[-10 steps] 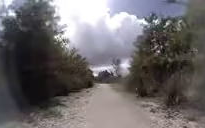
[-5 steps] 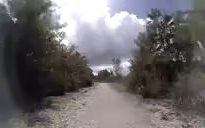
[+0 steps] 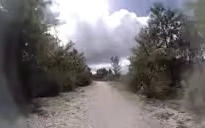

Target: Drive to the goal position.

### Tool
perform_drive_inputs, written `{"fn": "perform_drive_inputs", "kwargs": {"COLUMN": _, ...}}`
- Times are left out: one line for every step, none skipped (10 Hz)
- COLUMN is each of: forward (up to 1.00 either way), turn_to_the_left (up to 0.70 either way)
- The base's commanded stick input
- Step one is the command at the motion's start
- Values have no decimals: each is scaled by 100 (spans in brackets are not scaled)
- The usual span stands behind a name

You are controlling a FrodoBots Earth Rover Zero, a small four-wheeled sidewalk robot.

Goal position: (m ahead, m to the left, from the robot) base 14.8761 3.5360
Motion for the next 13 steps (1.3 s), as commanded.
{"fn": "perform_drive_inputs", "kwargs": {"forward": 70, "turn_to_the_left": 0}}
{"fn": "perform_drive_inputs", "kwargs": {"forward": 70, "turn_to_the_left": 0}}
{"fn": "perform_drive_inputs", "kwargs": {"forward": 70, "turn_to_the_left": 0}}
{"fn": "perform_drive_inputs", "kwargs": {"forward": 70, "turn_to_the_left": 0}}
{"fn": "perform_drive_inputs", "kwargs": {"forward": 70, "turn_to_the_left": 0}}
{"fn": "perform_drive_inputs", "kwargs": {"forward": 70, "turn_to_the_left": 0}}
{"fn": "perform_drive_inputs", "kwargs": {"forward": 70, "turn_to_the_left": 0}}
{"fn": "perform_drive_inputs", "kwargs": {"forward": 70, "turn_to_the_left": 0}}
{"fn": "perform_drive_inputs", "kwargs": {"forward": 70, "turn_to_the_left": 0}}
{"fn": "perform_drive_inputs", "kwargs": {"forward": 70, "turn_to_the_left": 0}}
{"fn": "perform_drive_inputs", "kwargs": {"forward": 70, "turn_to_the_left": 0}}
{"fn": "perform_drive_inputs", "kwargs": {"forward": 70, "turn_to_the_left": 0}}
{"fn": "perform_drive_inputs", "kwargs": {"forward": 70, "turn_to_the_left": 0}}
